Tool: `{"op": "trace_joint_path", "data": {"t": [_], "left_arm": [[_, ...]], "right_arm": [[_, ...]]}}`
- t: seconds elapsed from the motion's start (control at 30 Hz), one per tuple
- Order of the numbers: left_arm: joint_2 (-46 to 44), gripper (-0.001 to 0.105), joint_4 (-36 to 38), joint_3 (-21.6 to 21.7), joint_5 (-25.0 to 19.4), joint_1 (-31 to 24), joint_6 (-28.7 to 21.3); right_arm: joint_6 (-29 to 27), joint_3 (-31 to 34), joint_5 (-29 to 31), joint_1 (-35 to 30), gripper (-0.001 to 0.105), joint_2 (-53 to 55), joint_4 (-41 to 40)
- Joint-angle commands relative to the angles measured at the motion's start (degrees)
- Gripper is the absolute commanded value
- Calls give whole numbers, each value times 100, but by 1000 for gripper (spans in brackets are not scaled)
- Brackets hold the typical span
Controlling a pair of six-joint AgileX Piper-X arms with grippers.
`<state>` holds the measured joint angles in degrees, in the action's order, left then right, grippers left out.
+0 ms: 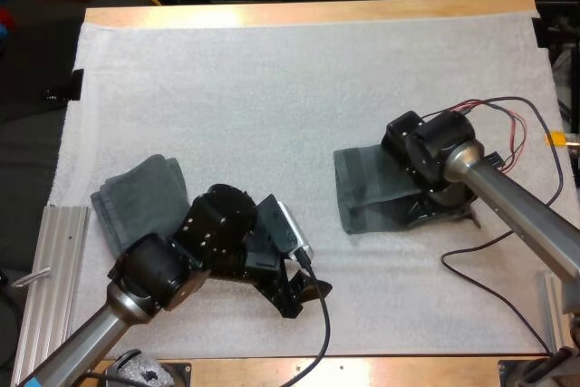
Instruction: Pick towel from pile, fold and stack
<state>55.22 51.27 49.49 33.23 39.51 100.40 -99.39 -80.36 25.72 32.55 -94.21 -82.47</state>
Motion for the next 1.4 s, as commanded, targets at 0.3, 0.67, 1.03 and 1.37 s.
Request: {"op": "trace_joint_path", "data": {"t": [0.3,0.67,1.03,1.37], "left_arm": [[825,68,-951,38,-190,29,51],[2117,68,-1585,38,-477,29,137],[2993,68,-2194,38,-964,29,475],[3331,68,-2720,53,-1637,29,496]], "right_arm": [[15,0,-154,-40,1,52,-49],[23,0,-274,-40,1,52,-34],[23,0,-274,-40,1,52,-34],[23,0,-274,-40,1,52,-34]]}}
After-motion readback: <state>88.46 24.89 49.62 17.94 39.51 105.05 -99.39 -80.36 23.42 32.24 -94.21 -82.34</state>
